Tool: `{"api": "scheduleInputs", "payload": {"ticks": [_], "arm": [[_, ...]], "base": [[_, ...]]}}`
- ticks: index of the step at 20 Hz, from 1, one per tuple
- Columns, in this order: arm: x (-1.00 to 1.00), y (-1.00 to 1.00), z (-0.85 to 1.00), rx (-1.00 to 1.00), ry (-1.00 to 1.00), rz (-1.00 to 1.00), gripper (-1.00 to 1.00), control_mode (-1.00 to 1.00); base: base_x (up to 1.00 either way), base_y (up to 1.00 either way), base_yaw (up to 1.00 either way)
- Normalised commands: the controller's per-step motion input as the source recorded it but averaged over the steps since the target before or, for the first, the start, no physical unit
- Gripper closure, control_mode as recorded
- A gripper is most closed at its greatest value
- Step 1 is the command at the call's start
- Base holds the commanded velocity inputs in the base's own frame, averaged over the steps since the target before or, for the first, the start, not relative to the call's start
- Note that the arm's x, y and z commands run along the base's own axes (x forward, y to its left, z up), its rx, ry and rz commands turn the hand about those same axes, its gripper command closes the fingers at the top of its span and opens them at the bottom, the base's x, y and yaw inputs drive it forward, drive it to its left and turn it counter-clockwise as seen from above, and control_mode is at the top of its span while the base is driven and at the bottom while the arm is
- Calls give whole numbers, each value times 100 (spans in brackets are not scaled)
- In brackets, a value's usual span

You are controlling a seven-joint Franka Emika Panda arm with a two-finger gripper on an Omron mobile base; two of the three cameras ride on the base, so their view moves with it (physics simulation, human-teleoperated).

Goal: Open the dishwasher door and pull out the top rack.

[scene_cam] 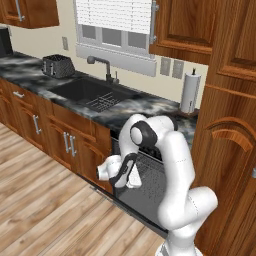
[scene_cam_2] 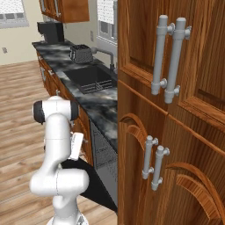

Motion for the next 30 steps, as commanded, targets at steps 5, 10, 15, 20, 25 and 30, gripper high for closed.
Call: {"api": "scheduleInputs", "payload": {"ticks": [5, 10, 15, 20, 25, 30], "arm": [[-19, -5, 0, 0, -11, 7, -100, -100], [-1, -22, 0, 6, -14, 5, -100, -100], [6, -22, 0, 17, -12, 6, -100, -100], [14, -5, 0, 20, -11, 8, -100, -100], [16, 0, 0, 17, -11, 8, -100, -100], [10, 0, -1, 13, -11, 4, -100, -100]], "base": [[0, 0, 0], [0, 0, 0], [0, 0, 0], [0, 0, 0], [0, 0, 0], [0, 0, 0]]}}
